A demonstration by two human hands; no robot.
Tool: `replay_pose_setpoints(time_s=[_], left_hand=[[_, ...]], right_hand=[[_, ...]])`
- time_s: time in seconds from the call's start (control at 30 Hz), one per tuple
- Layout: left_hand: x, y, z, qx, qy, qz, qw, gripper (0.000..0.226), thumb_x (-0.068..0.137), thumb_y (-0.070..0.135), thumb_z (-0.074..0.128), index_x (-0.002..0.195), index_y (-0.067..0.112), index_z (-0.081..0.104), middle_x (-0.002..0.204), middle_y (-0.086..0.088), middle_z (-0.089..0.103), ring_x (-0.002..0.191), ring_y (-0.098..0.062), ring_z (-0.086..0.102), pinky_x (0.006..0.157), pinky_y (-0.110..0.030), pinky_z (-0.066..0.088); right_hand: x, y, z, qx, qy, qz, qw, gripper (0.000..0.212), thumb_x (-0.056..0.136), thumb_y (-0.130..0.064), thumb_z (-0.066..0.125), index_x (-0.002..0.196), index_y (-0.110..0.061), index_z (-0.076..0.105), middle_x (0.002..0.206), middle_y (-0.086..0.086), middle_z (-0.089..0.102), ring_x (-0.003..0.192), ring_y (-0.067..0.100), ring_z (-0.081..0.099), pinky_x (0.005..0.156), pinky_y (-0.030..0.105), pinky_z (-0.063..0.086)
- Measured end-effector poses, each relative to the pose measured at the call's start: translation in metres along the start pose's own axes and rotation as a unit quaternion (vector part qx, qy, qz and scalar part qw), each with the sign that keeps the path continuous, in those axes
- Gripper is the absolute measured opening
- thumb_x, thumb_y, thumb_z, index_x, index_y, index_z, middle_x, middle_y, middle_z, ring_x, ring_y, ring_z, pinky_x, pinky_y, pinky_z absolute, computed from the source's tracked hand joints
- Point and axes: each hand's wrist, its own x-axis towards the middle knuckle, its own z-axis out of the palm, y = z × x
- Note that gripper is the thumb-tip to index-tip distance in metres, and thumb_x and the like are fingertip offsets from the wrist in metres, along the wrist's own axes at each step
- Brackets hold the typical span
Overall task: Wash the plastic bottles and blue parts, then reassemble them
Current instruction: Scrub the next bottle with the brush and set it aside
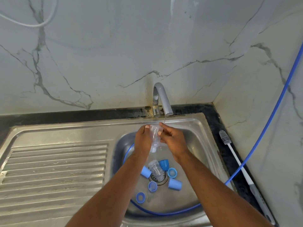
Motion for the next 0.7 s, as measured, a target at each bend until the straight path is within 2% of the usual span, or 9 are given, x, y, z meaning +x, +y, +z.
replay_pose_setpoints(time_s=[0.07,0.1,0.2,0.27,0.33,0.43,0.57,0.63,0.7], left_hand=[[-0.004,0.001,0.001,-0.039,-0.06,-0.018,0.997,0.041,0.108,0.044,0.04,0.103,0.017,0.07,0.093,-0.007,0.076,0.093,-0.026,0.073,0.079,-0.038,0.059],[-0.007,0.0,0.003,-0.061,-0.087,-0.016,0.994,0.044,0.107,0.048,0.039,0.107,0.018,0.071,0.097,-0.006,0.077,0.095,-0.024,0.074,0.081,-0.038,0.06],[-0.01,-0.004,0.007,-0.121,-0.128,-0.012,0.984,0.04,0.107,0.044,0.039,0.121,0.019,0.067,0.108,-0.005,0.077,0.102,-0.021,0.073,0.081,-0.035,0.058],[-0.009,-0.005,0.004,-0.115,-0.141,-0.027,0.983,0.036,0.108,0.04,0.039,0.126,0.022,0.065,0.111,-0.002,0.076,0.103,-0.018,0.073,0.081,-0.031,0.056],[-0.007,-0.002,0.004,-0.083,-0.153,-0.047,0.984,0.031,0.109,0.034,0.04,0.12,0.023,0.067,0.109,-0.001,0.076,0.098,-0.015,0.071,0.079,-0.026,0.053],[-0.005,0.005,0.008,-0.05,-0.161,-0.08,0.982,0.017,0.105,0.03,0.05,0.113,0.025,0.064,0.11,-0.004,0.072,0.101,-0.019,0.067,0.088,-0.033,0.055],[0.002,0.009,0.007,-0.02,-0.165,-0.031,0.986,0.021,0.097,0.028,0.067,0.117,0.026,0.061,0.116,-0.008,0.071,0.105,-0.024,0.07,0.093,-0.048,0.058],[0.004,0.009,0.001,-0.06,-0.171,-0.036,0.983,0.026,0.096,0.021,0.069,0.121,0.022,0.063,0.117,-0.009,0.071,0.108,-0.028,0.07,0.095,-0.051,0.057],[0.006,0.007,-0.005,-0.101,-0.187,-0.045,0.976,0.029,0.095,0.014,0.069,0.122,0.018,0.062,0.12,-0.01,0.07,0.113,-0.032,0.068,0.098,-0.053,0.055]], right_hand=[[-0.001,-0.007,-0.003,0.043,-0.028,0.02,0.998,0.046,0.092,-0.009,0.071,0.131,-0.028,0.059,0.104,0.001,0.076,0.102,0.018,0.072,0.097,0.041,0.056],[-0.001,-0.01,-0.005,0.061,-0.061,0.03,0.996,0.037,0.092,-0.01,0.07,0.127,-0.022,0.064,0.109,0.005,0.075,0.105,0.022,0.072,0.099,0.045,0.055],[-0.001,-0.011,-0.012,0.075,-0.107,0.039,0.991,0.039,0.093,-0.004,0.068,0.13,-0.016,0.063,0.118,0.008,0.073,0.111,0.025,0.07,0.097,0.045,0.056],[0.001,-0.007,-0.015,0.027,-0.08,0.017,0.996,0.048,0.087,0.0,0.072,0.13,-0.019,0.062,0.12,0.004,0.073,0.113,0.022,0.068,0.1,0.044,0.054],[0.003,-0.004,-0.019,-0.039,-0.039,-0.006,0.998,0.057,0.08,0.002,0.078,0.128,-0.023,0.062,0.12,-0.004,0.072,0.113,0.015,0.067,0.102,0.042,0.053],[0.004,-0.005,-0.016,-0.085,-0.013,-0.029,0.996,0.058,0.077,-0.001,0.081,0.125,-0.026,0.062,0.116,-0.01,0.07,0.11,0.007,0.065,0.096,0.032,0.056],[0.004,-0.008,-0.011,-0.104,-0.044,-0.065,0.991,0.05,0.086,0.002,0.069,0.127,-0.024,0.062,0.117,-0.008,0.069,0.109,0.006,0.065,0.094,0.034,0.058],[0.008,-0.007,-0.016,-0.084,-0.054,-0.05,0.994,0.055,0.087,0.01,0.058,0.13,-0.024,0.066,0.122,-0.006,0.07,0.115,0.01,0.065,0.094,0.032,0.057],[0.013,-0.003,-0.02,-0.031,-0.017,-0.03,0.999,0.049,0.088,0.01,0.053,0.12,-0.021,0.073,0.117,-0.002,0.074,0.112,0.016,0.068,0.095,0.037,0.057]])
